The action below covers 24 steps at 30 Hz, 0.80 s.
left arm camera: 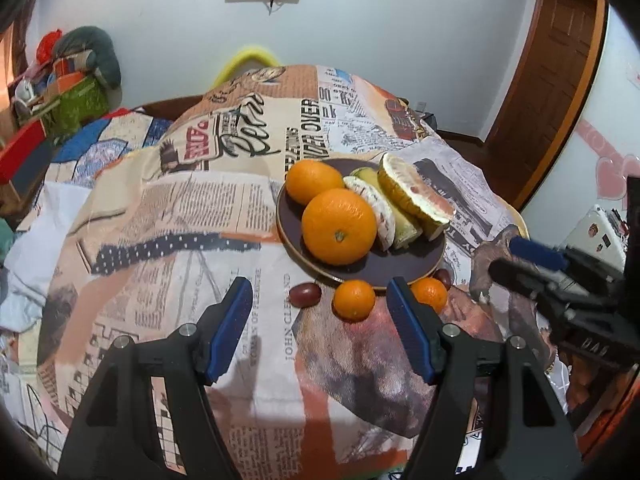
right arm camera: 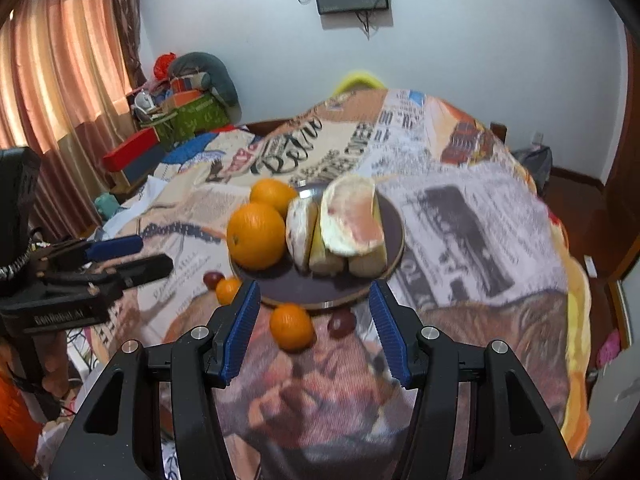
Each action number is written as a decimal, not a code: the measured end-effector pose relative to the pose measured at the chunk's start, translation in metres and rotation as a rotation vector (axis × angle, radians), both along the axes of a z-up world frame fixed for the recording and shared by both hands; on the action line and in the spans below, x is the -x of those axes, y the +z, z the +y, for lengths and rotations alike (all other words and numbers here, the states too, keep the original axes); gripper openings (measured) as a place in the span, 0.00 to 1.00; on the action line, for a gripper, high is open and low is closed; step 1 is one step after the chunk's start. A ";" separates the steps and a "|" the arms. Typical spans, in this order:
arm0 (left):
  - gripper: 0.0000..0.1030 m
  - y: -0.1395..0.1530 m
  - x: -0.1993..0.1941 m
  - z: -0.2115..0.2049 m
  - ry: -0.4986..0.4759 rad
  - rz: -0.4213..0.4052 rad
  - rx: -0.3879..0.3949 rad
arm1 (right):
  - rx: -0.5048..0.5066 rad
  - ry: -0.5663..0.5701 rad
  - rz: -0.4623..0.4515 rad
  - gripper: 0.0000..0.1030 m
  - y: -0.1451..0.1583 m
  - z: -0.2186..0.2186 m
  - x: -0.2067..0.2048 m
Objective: Organize fruits
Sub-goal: 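Grasp a small mandarin on the cloth with the left tool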
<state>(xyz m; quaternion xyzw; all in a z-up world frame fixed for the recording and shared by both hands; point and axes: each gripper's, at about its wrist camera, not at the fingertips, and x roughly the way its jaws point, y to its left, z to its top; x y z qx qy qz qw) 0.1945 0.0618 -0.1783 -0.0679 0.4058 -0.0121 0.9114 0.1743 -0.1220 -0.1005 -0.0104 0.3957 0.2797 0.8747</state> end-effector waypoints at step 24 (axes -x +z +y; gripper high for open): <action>0.44 -0.038 -0.016 -0.011 -0.115 0.097 0.031 | 0.010 0.070 0.111 0.31 -0.046 0.030 -0.005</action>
